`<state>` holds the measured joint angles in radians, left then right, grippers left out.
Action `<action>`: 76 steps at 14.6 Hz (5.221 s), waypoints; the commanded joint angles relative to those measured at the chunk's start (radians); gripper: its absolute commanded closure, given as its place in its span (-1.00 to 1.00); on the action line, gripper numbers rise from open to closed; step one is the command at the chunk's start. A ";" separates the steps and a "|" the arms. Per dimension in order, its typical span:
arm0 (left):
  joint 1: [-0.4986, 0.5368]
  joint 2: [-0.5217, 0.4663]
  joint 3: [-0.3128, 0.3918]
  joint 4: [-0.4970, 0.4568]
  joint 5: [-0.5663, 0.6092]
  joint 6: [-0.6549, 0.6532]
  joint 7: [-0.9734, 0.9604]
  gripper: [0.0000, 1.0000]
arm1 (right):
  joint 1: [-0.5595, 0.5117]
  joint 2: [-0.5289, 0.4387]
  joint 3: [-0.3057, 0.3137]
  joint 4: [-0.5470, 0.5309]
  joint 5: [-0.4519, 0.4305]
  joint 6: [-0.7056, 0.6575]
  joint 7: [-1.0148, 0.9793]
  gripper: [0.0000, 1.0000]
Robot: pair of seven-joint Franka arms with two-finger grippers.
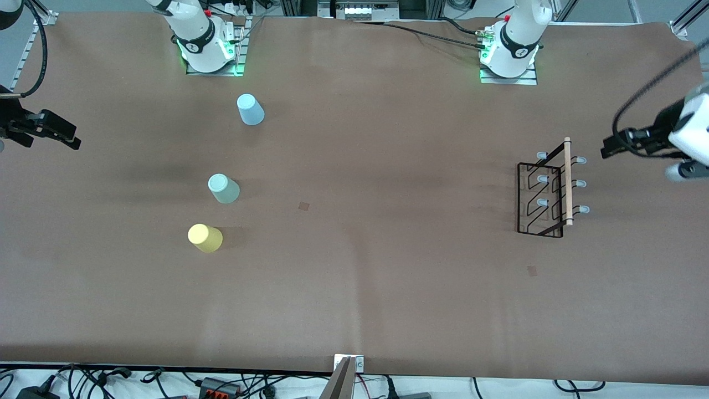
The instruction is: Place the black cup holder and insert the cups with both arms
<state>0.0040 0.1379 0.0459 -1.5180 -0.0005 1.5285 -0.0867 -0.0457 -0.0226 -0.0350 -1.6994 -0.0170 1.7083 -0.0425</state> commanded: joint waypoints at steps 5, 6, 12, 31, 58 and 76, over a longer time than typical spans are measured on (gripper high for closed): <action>0.060 0.091 -0.004 -0.127 -0.003 0.259 0.105 -1.00 | -0.002 -0.007 0.003 0.009 0.005 -0.010 -0.005 -1.00; 0.060 0.091 -0.004 -0.172 -0.004 0.310 0.126 -1.00 | -0.002 -0.007 0.001 0.010 0.005 -0.007 -0.005 -1.00; 0.053 0.095 -0.008 -0.385 -0.003 0.558 0.220 -0.99 | -0.005 -0.005 0.001 0.009 0.005 -0.016 -0.005 -1.00; 0.057 0.034 -0.009 -0.551 -0.006 0.553 0.294 0.33 | -0.010 -0.007 -0.002 0.009 0.002 -0.047 -0.013 -1.00; -0.067 0.176 -0.202 -0.136 -0.151 0.190 -0.099 0.99 | -0.008 0.003 0.000 0.009 -0.001 -0.039 -0.014 -1.00; -0.306 0.348 -0.204 0.035 -0.257 0.278 -0.347 0.99 | -0.036 0.020 -0.003 0.009 0.003 -0.036 -0.010 -1.00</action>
<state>-0.2917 0.4674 -0.1626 -1.5340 -0.2188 1.7999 -0.4130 -0.0691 -0.0061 -0.0419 -1.6993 -0.0170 1.6768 -0.0444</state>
